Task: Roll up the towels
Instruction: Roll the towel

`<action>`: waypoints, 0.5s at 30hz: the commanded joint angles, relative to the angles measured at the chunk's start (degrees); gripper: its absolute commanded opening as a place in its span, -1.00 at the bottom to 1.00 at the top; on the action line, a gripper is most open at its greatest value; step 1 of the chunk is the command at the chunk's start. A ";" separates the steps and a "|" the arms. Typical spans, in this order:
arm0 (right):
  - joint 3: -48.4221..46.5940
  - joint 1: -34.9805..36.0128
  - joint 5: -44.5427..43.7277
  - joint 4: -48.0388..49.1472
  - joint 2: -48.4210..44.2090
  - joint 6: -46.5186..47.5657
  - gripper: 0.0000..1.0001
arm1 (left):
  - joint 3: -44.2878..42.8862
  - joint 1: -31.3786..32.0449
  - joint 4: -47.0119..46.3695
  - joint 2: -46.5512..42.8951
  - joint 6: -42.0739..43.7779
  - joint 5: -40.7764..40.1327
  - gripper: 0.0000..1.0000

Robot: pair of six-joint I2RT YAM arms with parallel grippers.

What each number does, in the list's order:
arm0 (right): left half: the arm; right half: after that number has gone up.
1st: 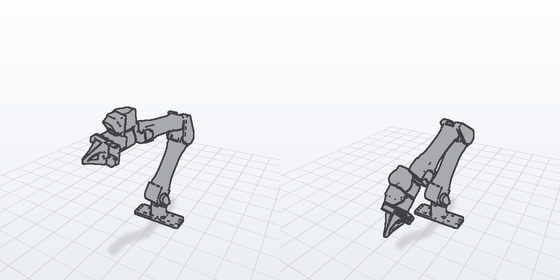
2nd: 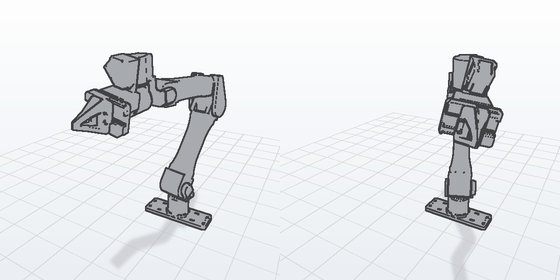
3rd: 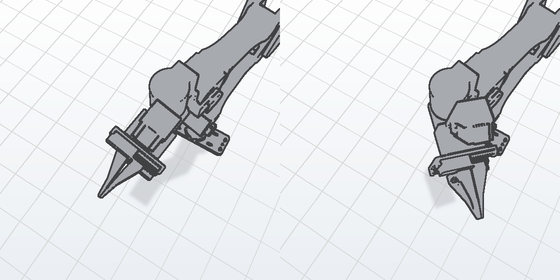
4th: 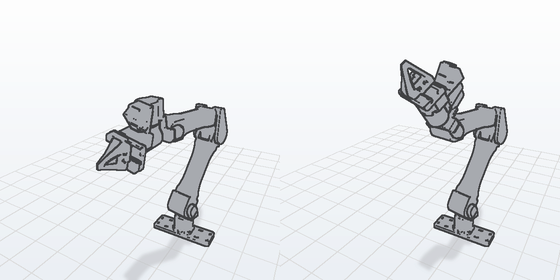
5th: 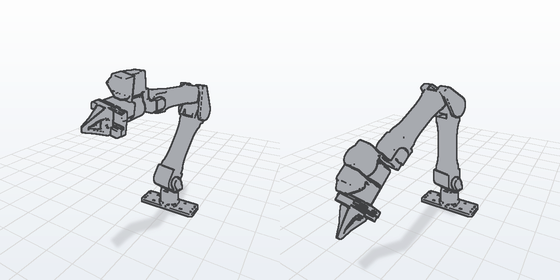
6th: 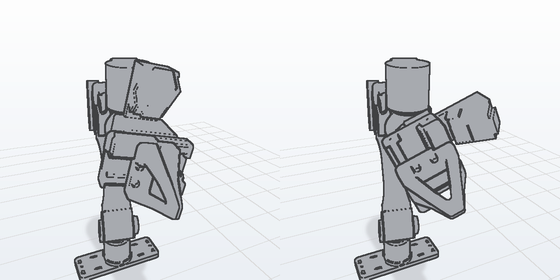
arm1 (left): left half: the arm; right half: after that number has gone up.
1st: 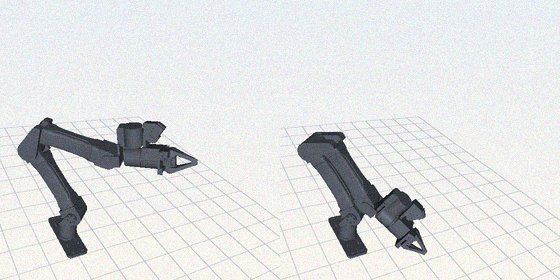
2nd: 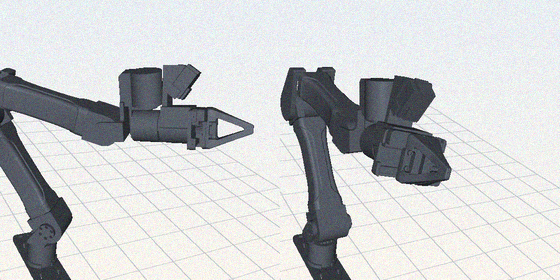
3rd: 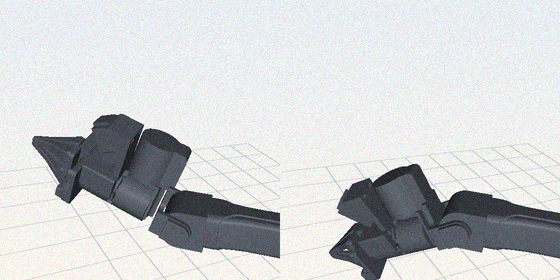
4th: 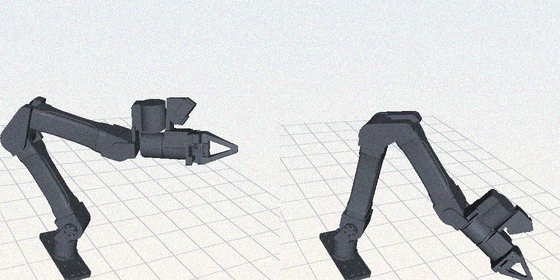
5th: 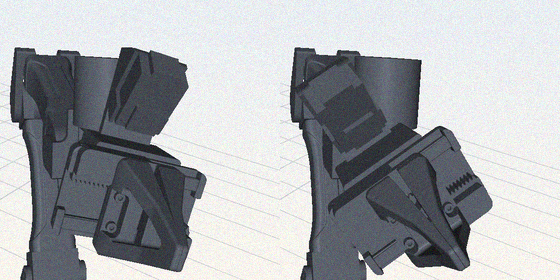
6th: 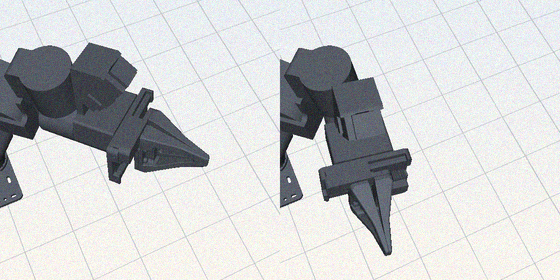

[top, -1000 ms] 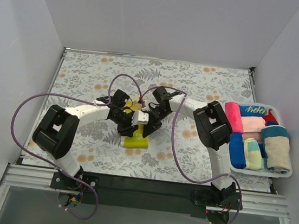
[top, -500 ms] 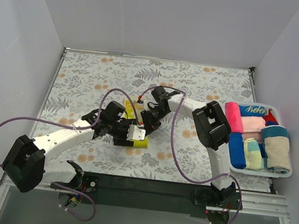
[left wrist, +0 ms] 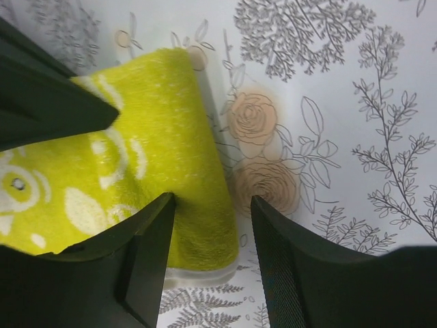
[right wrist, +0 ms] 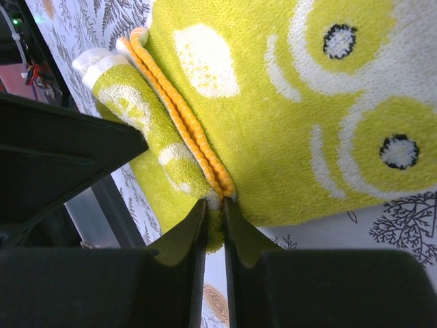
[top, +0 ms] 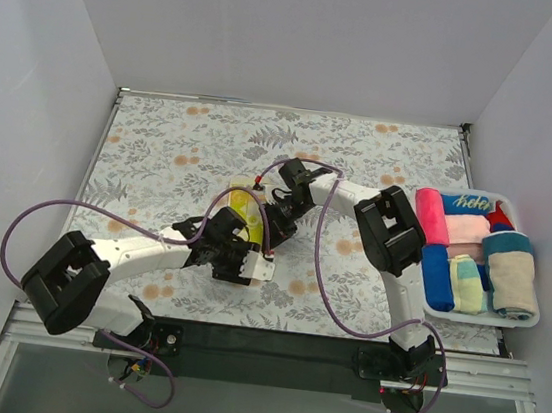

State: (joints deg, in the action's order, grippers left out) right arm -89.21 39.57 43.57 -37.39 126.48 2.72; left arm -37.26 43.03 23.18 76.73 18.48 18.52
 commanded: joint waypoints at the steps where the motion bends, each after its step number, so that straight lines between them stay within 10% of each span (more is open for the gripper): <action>1: -0.35 0.86 -5.78 0.65 3.08 1.23 -0.66 | 2.53 0.48 -1.82 0.17 1.38 -1.64 -0.10; 5: -0.26 0.86 -5.43 0.65 3.08 1.41 -0.65 | 4.73 0.48 -4.27 2.63 1.30 -3.93 -0.11; 10: 2.36 0.86 -4.02 0.82 1.85 1.32 -0.65 | 4.65 0.48 -3.50 5.89 -0.02 -4.20 -0.57; 15: 4.74 0.24 -5.86 0.74 -1.74 2.29 -0.53 | 0.09 -0.39 6.59 5.89 -0.03 8.43 -0.90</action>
State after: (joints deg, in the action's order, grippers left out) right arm -87.59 39.48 44.82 -36.10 125.93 2.46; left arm -36.42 43.05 18.65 80.09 18.87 18.35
